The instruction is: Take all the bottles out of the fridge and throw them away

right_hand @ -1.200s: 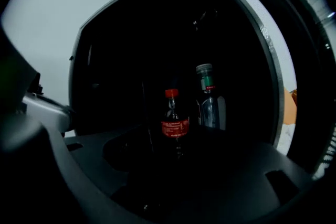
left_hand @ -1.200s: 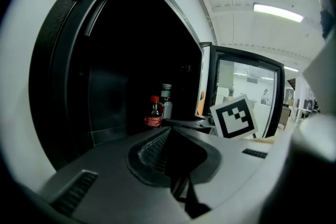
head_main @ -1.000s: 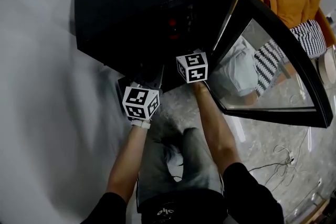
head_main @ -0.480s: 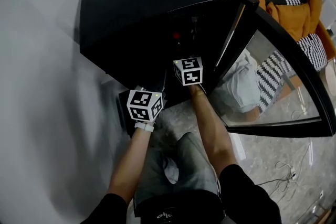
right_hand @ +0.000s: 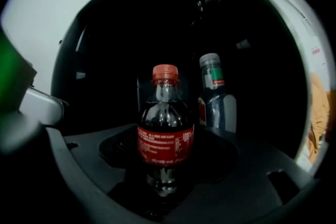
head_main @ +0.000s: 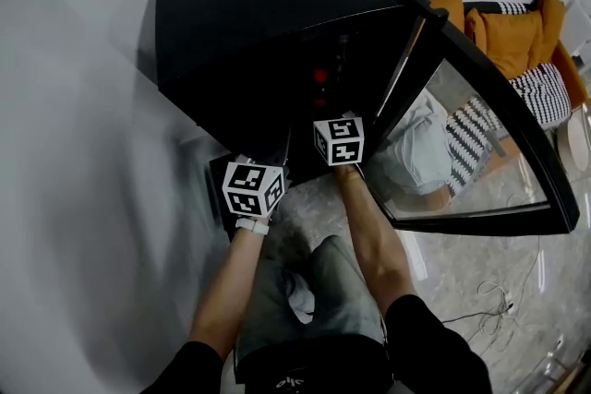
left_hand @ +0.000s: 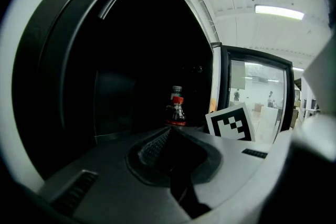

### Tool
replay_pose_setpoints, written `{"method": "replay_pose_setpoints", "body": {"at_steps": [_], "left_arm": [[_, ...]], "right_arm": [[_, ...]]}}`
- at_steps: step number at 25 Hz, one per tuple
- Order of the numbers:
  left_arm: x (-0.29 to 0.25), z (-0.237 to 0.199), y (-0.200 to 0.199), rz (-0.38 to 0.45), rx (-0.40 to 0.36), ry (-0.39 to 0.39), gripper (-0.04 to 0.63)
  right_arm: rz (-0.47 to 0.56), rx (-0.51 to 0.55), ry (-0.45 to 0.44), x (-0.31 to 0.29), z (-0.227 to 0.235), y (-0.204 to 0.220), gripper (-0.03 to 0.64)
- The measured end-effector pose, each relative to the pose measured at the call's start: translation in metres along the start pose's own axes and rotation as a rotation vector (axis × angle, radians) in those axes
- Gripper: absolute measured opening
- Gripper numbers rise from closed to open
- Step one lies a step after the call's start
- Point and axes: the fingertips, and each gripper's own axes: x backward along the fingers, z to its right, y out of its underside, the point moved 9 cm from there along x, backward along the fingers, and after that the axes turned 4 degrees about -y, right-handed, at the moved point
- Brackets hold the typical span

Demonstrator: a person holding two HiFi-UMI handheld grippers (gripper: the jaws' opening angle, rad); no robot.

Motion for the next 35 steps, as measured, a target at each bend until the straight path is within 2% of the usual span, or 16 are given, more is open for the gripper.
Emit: {"method": "replay_pose_setpoints", "body": {"at_steps": [6, 12, 17, 23, 30, 35], "left_arm": [[0.030, 0.023, -0.033, -0.044, 0.024, 0.019, 0.008], [0.075, 0.047, -0.091, -0.091, 0.066, 0.025, 0.008], [0.101, 0.068, -0.143, -0.089, 0.088, 0.042, 0.008], [0.125, 0.099, -0.196, -0.072, 0.070, 0.094, 0.008], [0.139, 0.103, -0.219, -0.047, 0.066, 0.089, 0.008], [0.154, 0.090, -0.224, -0.033, 0.067, 0.044, 0.008]], "right_arm": [[-0.038, -0.012, 0.009, 0.050, -0.011, -0.038, 0.305], [-0.076, -0.032, 0.031, 0.124, -0.027, -0.105, 0.305], [-0.090, -0.032, 0.044, 0.185, -0.034, -0.171, 0.305], [-0.081, -0.041, 0.067, 0.249, -0.053, -0.232, 0.305], [-0.065, -0.024, 0.062, 0.269, -0.058, -0.263, 0.305], [-0.055, -0.007, 0.017, 0.258, -0.069, -0.276, 0.305]]}}
